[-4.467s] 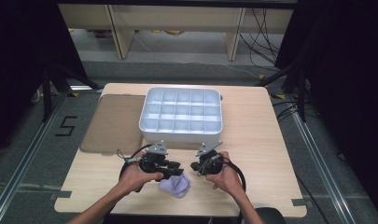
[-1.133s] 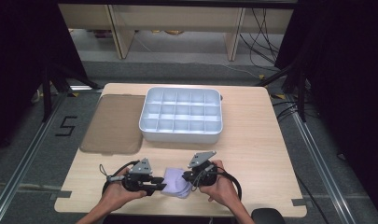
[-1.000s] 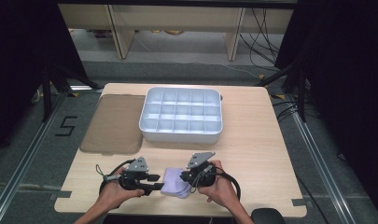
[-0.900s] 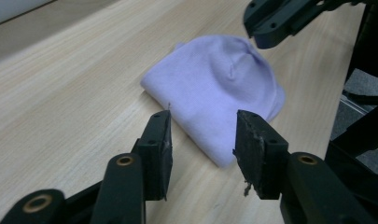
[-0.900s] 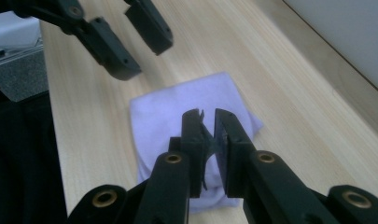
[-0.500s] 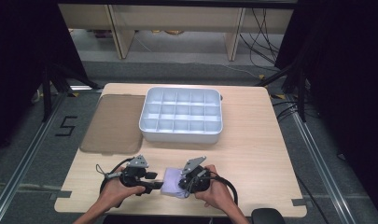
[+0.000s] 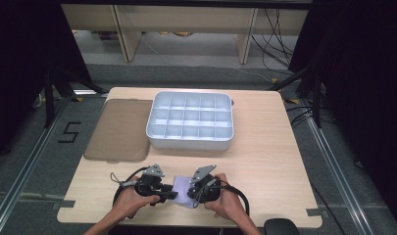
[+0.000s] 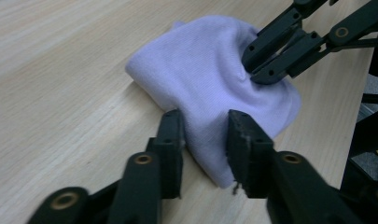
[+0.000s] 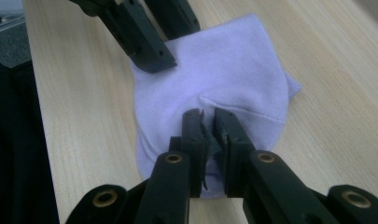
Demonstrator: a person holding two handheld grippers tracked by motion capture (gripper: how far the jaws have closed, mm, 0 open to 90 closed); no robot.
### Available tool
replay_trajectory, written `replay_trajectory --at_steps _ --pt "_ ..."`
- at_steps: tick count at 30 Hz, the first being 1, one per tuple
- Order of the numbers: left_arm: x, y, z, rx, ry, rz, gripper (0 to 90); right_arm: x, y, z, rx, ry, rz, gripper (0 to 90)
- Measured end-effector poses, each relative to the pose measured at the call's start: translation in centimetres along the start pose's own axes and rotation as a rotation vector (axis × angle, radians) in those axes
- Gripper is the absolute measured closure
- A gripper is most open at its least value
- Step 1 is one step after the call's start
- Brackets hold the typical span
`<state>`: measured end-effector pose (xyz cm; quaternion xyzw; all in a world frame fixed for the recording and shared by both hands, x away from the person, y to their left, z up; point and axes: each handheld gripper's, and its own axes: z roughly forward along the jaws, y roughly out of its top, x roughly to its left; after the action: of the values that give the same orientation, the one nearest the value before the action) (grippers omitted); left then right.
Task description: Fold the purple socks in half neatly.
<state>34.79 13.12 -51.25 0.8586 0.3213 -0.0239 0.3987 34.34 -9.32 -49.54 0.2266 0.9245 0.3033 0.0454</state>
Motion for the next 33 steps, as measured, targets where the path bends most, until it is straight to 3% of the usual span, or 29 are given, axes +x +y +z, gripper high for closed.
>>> replay_trajectory --at_steps 4,5,7,9,12,18,21,22,23,24,25,26,31,33 --pt "0.0 0.0 -0.2 -0.031 -0.01 -0.008 78.4 -0.1 0.0 0.1 -0.003 -0.002 -0.004 83.0" --pt "0.0 0.1 -0.3 -0.027 -0.003 0.014 80.2 0.0 0.0 0.0 -0.006 0.006 0.003 83.0" --pt "-0.4 0.1 -0.5 -0.033 0.005 0.024 82.1 -0.1 0.0 0.0 -0.022 0.017 -0.014 82.8" --pt "-0.5 0.3 -0.7 -0.035 0.018 0.054 82.9 -0.1 0.1 -0.2 -0.036 0.026 0.001 82.7" --pt "-0.7 0.5 -0.9 -0.04 0.022 0.049 83.2 0.2 0.4 -0.7 -0.085 0.034 0.001 83.1" --pt "-0.5 0.6 -1.2 -0.026 0.042 0.088 83.2 1.8 1.1 0.1 -0.092 0.069 -0.046 83.5" --pt "-0.6 0.6 -1.3 -0.03 0.04 0.09 83.2 2.2 1.3 1.0 -0.055 0.077 -0.102 84.0" --pt "-0.7 0.6 -1.3 -0.036 0.034 0.084 83.2 2.4 1.3 1.2 -0.043 0.089 -0.074 84.2" --pt "-0.8 0.6 -1.3 -0.033 0.041 0.079 83.1 2.4 1.4 1.5 -0.04 0.09 -0.078 84.6" --pt "-0.7 0.7 -1.4 -0.03 0.038 0.1 83.1 2.4 1.4 1.6 -0.04 0.086 -0.08 84.7" --pt "-0.7 0.7 -1.4 -0.032 0.038 0.083 83.0 2.5 1.5 1.6 -0.047 0.096 -0.075 84.7" --pt "-0.6 0.7 -1.6 -0.026 0.035 0.105 82.9 2.6 1.5 1.7 -0.051 0.096 -0.087 84.7" --pt "-0.7 0.8 -2.1 -0.017 0.058 0.134 82.9 2.0 1.6 1.3 -0.075 0.081 -0.096 84.8" --pt "-0.5 0.9 -2.4 -0.01 0.066 0.151 82.8 1.7 1.8 0.8 -0.107 0.06 -0.053 84.7"
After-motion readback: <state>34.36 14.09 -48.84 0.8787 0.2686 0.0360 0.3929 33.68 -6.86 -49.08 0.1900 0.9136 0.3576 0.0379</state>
